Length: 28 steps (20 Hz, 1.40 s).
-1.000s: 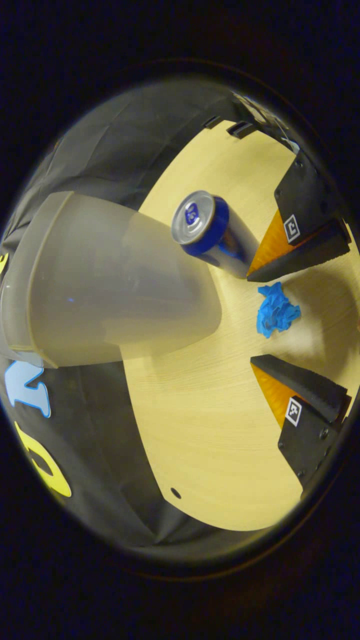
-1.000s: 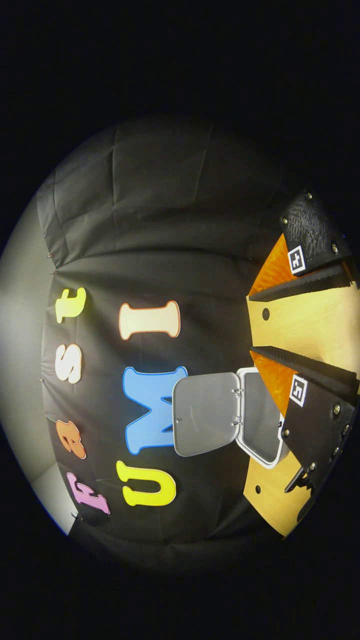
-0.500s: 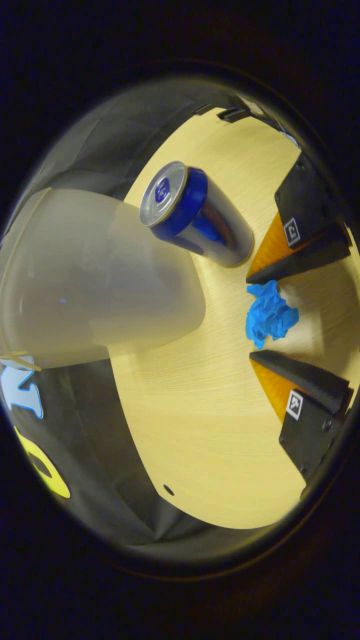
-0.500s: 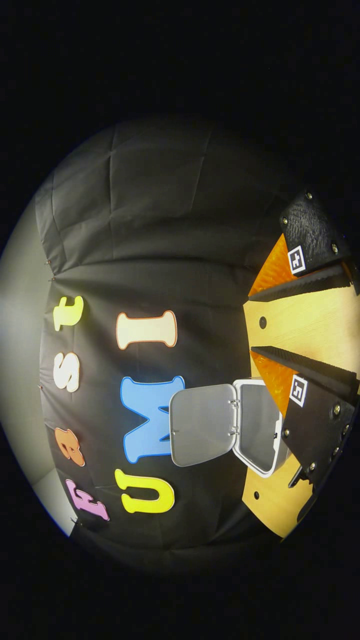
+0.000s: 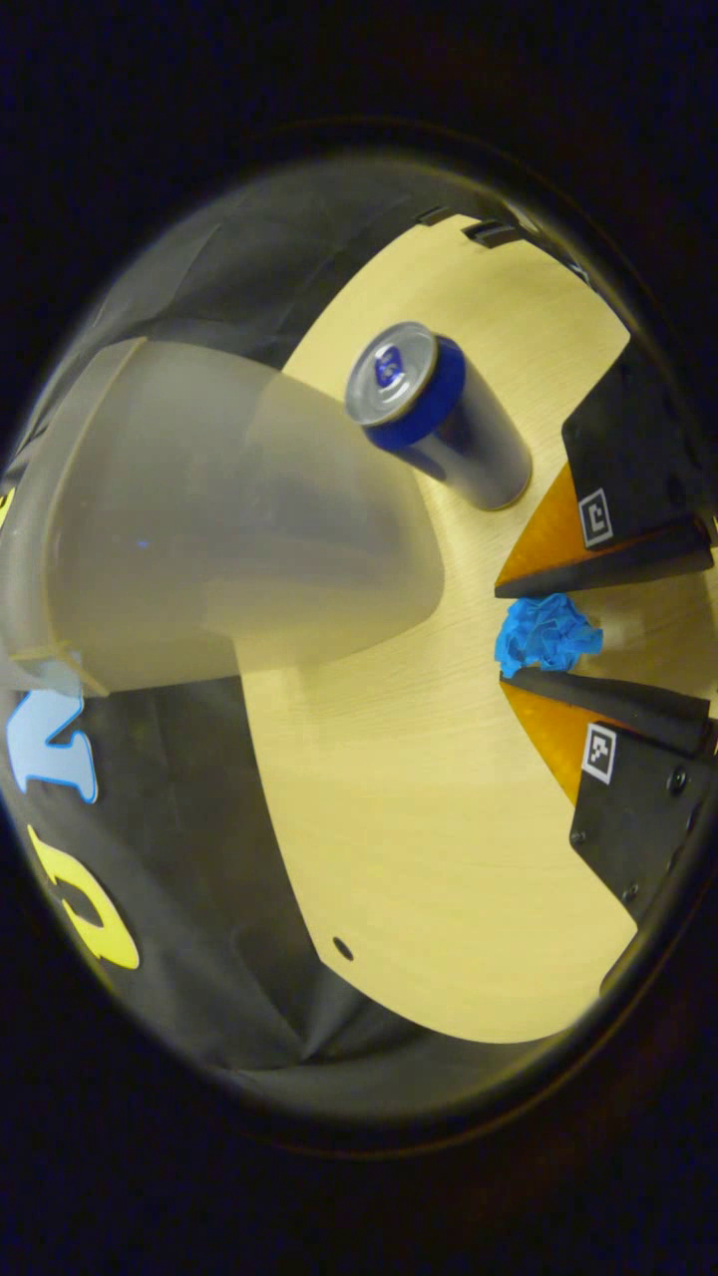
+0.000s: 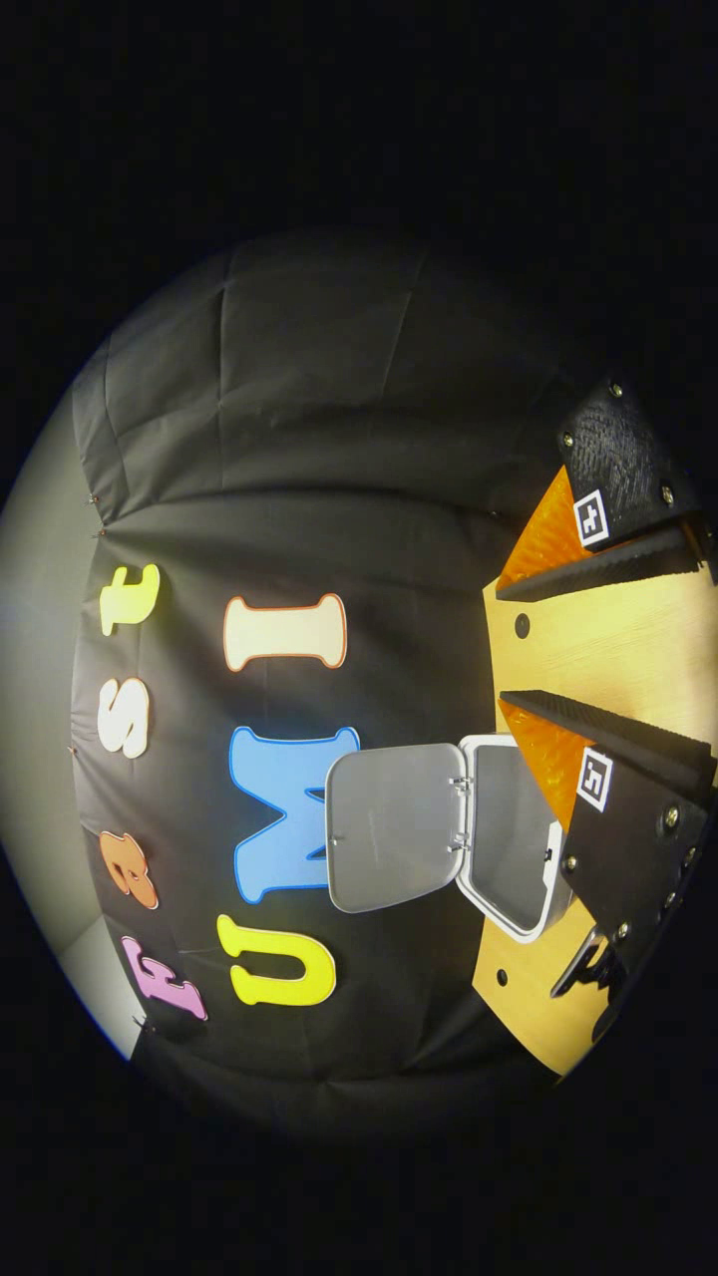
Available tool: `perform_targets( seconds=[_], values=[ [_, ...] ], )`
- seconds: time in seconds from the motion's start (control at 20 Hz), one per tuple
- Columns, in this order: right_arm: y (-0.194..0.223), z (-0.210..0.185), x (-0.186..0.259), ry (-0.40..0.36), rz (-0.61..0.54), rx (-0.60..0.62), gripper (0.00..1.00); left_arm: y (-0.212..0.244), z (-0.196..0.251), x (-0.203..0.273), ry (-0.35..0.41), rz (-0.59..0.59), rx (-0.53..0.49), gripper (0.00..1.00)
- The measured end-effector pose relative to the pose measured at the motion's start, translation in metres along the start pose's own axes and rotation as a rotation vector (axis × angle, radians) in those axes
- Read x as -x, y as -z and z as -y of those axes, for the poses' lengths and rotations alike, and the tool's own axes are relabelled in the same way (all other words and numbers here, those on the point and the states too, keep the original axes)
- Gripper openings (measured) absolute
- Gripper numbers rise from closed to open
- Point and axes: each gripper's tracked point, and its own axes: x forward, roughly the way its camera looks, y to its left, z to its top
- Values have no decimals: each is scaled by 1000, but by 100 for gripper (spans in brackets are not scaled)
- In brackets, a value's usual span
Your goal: Press the lid of the desktop garbage bin to open it, pick up the crumpled paper on the desktop and throw it into the bin, then pick up the pop can on the desktop and drop it into the bin, and finally close the garbage bin lid.
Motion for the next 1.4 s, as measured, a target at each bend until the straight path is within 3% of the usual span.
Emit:
perform_targets(
  seconds=[0.25, 0.4, 0.45, 0.5, 0.55, 0.65, 0.7, 0.75, 0.8, 0.85, 1.0, 1.15, 1.4],
  values=[
    [1, -24, -12, -57, -3, -14, 59, -65, -38, 35, -59, 116, 44, 48],
    [1, -37, -16, -92, 3, -22, 59, -107, -57, 57, -85, 192, 59, 52],
    [0, -42, -19, -103, 4, -25, 67, -122, -62, 65, -92, 215, 63, 50],
    [0, -45, -20, -112, 6, -29, 67, -137, -65, 73, -95, 243, 68, 52],
    [0, -47, -21, -120, 7, -35, 59, -152, -67, 81, -99, 269, 74, 52],
    [-2, -52, -24, -134, 10, -43, 59, -180, -66, 95, -100, 328, 76, 52],
    [-1, -54, -24, -139, 11, -45, 67, -195, -66, 102, -99, 355, 76, 49],
    [-2, -55, -25, -142, 13, -47, 67, -210, -65, 108, -95, 381, 76, 49],
    [-2, -54, -25, -143, 15, -50, 59, -223, -64, 113, -89, 405, 75, 49],
    [-2, -54, -25, -144, 16, -55, 59, -236, -62, 120, -85, 428, 72, 52],
    [-1, -49, -24, -136, 18, -68, 59, -267, -55, 131, -63, 482, 64, 47],
    [2, -39, -22, -117, 19, -84, 59, -289, -43, 137, -39, 531, 49, 52],
    [9, -15, -14, -66, 14, -115, 59, -329, -14, 140, 20, 591, 25, 51]
  ],
)
